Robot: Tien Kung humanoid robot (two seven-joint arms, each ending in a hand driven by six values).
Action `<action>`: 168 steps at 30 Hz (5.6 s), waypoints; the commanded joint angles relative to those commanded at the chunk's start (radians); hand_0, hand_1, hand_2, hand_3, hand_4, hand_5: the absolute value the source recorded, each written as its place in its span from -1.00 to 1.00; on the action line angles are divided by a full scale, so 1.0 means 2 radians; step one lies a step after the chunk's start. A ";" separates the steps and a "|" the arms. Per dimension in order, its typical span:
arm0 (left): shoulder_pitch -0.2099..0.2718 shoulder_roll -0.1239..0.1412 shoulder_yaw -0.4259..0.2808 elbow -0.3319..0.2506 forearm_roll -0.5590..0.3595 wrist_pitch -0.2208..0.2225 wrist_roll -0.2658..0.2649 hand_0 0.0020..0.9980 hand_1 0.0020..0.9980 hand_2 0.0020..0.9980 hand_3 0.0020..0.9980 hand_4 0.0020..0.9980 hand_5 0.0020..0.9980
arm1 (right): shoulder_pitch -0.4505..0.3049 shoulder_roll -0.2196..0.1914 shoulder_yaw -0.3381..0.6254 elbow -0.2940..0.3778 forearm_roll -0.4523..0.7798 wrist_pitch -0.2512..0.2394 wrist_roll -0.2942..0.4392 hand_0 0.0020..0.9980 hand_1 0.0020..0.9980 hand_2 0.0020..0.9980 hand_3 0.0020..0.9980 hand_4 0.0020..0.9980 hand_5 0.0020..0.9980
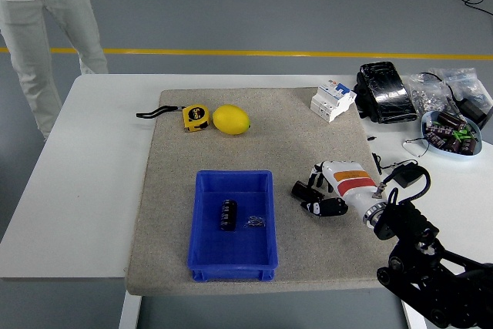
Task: Pick up the battery,place it into the box
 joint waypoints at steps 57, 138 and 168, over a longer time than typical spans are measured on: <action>0.000 0.001 -0.002 0.000 0.007 -0.001 0.002 0.45 0.41 0.49 0.36 0.42 0.34 | 0.014 -0.006 -0.004 0.017 0.039 0.027 -0.005 -0.20 -0.06 0.17 0.05 0.63 -0.44; -0.002 0.003 -0.006 0.000 0.016 -0.005 0.004 0.45 0.40 0.49 0.37 0.43 0.35 | 0.011 -0.018 0.011 0.042 -0.018 0.067 0.001 0.03 0.21 0.40 0.21 0.92 -0.31; -0.001 0.003 -0.010 -0.002 0.024 -0.015 0.004 0.45 0.40 0.49 0.37 0.43 0.35 | 0.018 0.000 -0.028 -0.006 0.024 0.005 0.011 -0.33 -0.15 -0.03 -0.01 0.52 -0.47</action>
